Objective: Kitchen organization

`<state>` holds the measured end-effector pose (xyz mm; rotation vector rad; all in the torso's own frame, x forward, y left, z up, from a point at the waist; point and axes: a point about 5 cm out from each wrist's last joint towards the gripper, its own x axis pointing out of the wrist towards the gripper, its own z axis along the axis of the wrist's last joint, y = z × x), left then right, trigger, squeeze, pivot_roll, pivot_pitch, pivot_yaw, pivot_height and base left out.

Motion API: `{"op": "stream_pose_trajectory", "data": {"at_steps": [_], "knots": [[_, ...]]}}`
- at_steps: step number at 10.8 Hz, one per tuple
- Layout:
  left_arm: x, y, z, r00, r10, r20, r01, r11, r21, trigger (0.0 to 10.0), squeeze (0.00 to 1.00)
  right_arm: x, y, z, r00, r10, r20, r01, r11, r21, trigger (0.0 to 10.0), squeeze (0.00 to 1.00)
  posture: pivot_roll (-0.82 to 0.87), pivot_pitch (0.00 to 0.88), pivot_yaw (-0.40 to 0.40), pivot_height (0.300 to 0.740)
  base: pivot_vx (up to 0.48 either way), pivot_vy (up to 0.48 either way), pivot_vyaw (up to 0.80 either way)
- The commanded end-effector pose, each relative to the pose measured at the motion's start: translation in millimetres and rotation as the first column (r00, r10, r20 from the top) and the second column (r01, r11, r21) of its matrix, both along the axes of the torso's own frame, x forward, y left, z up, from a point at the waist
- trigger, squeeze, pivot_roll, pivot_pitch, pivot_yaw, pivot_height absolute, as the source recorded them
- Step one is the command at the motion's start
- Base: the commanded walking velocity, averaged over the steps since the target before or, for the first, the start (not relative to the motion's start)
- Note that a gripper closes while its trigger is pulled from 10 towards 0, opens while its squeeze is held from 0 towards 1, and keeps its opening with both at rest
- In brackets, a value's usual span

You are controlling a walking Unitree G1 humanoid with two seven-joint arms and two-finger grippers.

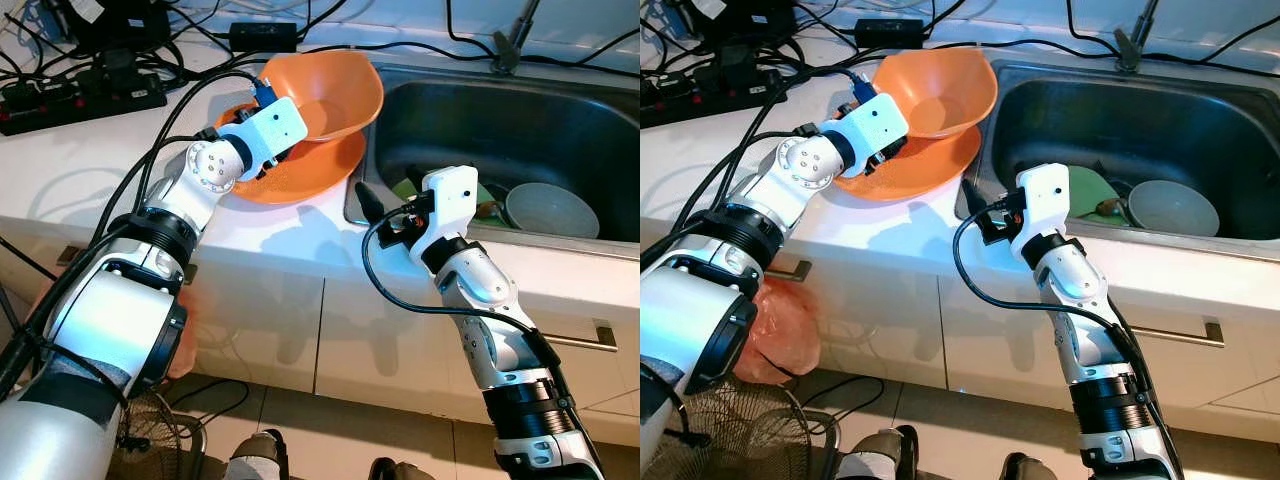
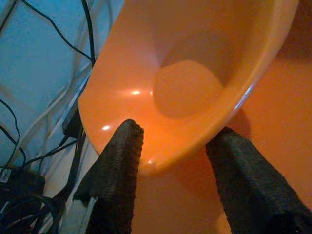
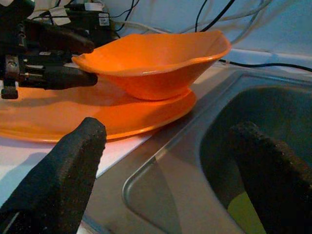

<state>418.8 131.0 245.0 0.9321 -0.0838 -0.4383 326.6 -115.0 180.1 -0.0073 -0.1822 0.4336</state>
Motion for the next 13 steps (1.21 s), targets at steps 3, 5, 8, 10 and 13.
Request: {"op": "stream_pose_trajectory", "data": {"at_steps": [3,5,8,10,13], "knots": [[0.7,-2.1,4.5,1.000,-0.012,0.012,0.012,0.999,0.030,0.0,0.00,-0.3,-1.6,2.4,1.000,-0.008,0.014,0.008,1.000,-0.001,10.0,0.00,0.17,0.119,0.041,0.740,0.000,0.000,0.00],[0.0,-3.6,0.9,1.000,-0.026,-0.002,0.027,0.999,0.041,0.0,0.00,-0.7,-1.8,2.1,1.000,-0.006,0.013,0.006,1.000,-0.002,10.0,0.00,0.17,0.121,0.039,0.740,0.000,0.000,0.00],[-0.9,-5.9,-4.0,0.999,-0.039,-0.018,0.040,0.998,0.053,0.0,0.00,-0.9,-2.3,1.9,1.000,-0.009,0.011,0.009,1.000,-0.003,10.0,0.00,0.17,0.124,0.037,0.740,0.000,0.000,0.00],[-1.8,-7.5,-8.0,0.999,-0.047,-0.026,0.048,0.997,0.053,0.0,0.00,-0.4,-2.2,1.7,1.000,-0.009,0.009,0.009,1.000,-0.003,10.0,0.00,0.17,0.124,0.037,0.740,0.000,0.000,0.00],[-3.9,-15.0,-10.7,0.998,-0.063,0.017,0.063,0.998,0.022,0.0,0.00,0.0,-2.5,1.1,1.000,-0.011,0.008,0.011,1.000,-0.002,10.0,0.00,0.17,0.122,0.036,0.740,0.000,0.000,0.00]]}}
